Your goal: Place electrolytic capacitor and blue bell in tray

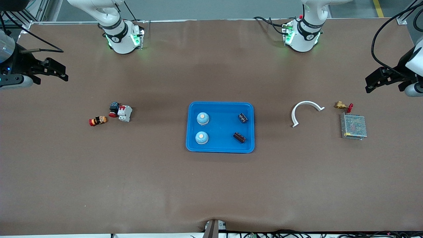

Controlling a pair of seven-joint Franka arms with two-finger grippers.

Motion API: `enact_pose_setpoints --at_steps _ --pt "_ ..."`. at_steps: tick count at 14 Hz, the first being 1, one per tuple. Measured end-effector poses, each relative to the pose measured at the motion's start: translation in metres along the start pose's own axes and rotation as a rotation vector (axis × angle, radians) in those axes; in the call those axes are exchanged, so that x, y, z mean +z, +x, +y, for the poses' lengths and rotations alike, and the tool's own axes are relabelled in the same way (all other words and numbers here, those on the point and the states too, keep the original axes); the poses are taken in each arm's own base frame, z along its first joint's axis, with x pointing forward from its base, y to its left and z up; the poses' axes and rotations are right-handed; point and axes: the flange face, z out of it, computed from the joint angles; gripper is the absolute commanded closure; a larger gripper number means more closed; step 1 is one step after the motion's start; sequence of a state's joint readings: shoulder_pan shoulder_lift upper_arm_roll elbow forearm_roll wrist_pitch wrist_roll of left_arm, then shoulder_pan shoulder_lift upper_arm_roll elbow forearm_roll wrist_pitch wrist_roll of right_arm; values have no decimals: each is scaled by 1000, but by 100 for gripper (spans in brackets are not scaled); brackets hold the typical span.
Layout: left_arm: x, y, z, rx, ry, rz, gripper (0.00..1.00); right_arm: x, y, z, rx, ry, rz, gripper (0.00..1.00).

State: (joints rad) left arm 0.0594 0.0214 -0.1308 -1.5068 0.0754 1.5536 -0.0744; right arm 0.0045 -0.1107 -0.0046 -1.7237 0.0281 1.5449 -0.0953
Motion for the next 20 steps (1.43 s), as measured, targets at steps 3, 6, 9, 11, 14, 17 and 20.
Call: enact_pose_setpoints --at_steps 3,6,9,11,14,17,20 --pt "0 0 0 0 0 0 0 -11 0 1 1 -4 21 0" --pt "0 0 0 0 0 0 0 -13 0 1 1 -5 23 0" --pt "0 0 0 0 0 0 0 -13 0 1 1 -5 23 0" --pt "0 0 0 0 0 0 0 -13 0 1 1 -5 23 0" --pt "0 0 0 0 0 0 0 -13 0 1 1 -5 23 0" --pt "0 0 0 0 0 0 0 -13 0 1 1 -5 23 0" --pt "0 0 0 0 0 2 0 -13 0 0 0 -5 23 0"
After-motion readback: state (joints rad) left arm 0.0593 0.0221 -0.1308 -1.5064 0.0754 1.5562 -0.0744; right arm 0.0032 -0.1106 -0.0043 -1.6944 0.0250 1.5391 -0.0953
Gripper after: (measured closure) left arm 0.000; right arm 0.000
